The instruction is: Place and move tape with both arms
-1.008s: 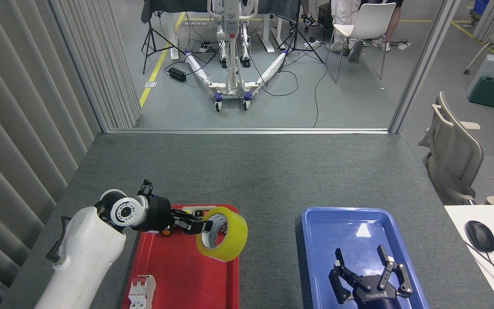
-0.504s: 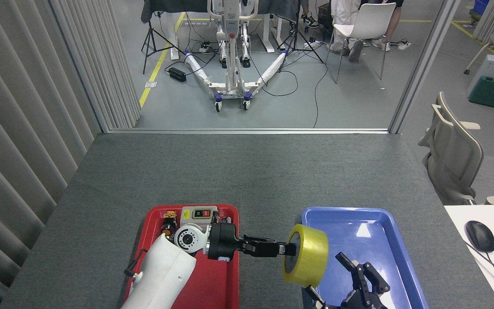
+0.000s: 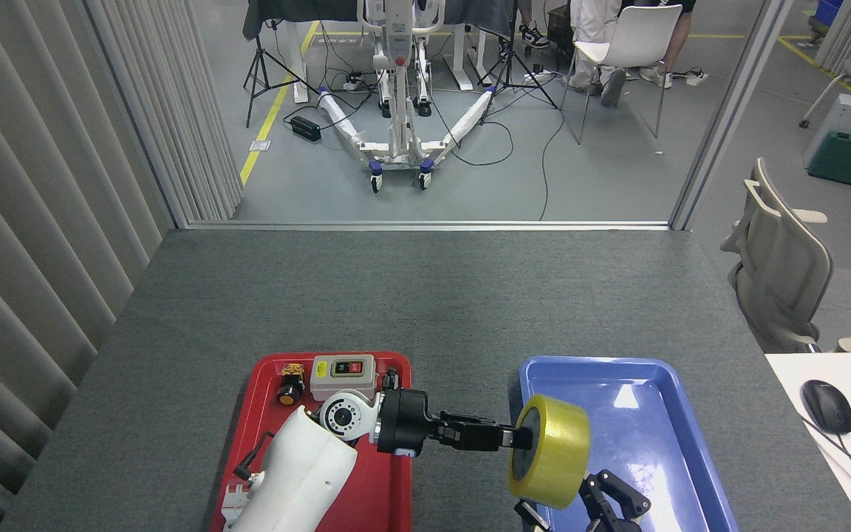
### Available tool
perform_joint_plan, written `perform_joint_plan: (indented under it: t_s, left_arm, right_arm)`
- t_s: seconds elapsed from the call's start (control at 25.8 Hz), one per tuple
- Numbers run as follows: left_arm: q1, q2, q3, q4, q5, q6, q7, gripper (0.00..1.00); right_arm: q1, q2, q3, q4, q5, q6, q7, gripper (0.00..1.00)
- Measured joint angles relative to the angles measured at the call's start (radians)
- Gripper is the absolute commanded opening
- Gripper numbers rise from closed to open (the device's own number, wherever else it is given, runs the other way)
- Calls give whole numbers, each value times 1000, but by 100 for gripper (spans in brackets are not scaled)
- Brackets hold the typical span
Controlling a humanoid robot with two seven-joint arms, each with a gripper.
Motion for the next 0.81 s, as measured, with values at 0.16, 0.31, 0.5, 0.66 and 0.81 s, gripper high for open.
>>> perform_joint_plan:
  t_s: [0.16,0.31,0.5,0.66,0.81]
  left_arm:
    - [7,-2,-1,-19,0,3,12,75]
    - [11,-3,4,-36,2,-2,-1,100]
    - [15,22,18,-45,39,-3,17,100]
    - [68,139,63,-121,61,0,87,100]
    - [163,273,107,-257,-39,47,383,96]
  right_arm:
    - [7,2,-16,-1,-2,-4,1,0]
    - [12,2,-63,7,-34,-1,-3,0]
    - [17,2,-128,15,-122,30,44,0]
    - [-12,-6,-159,63,-254,340,260,0]
    - [-135,-18,-43,113,-331,705,587,0]
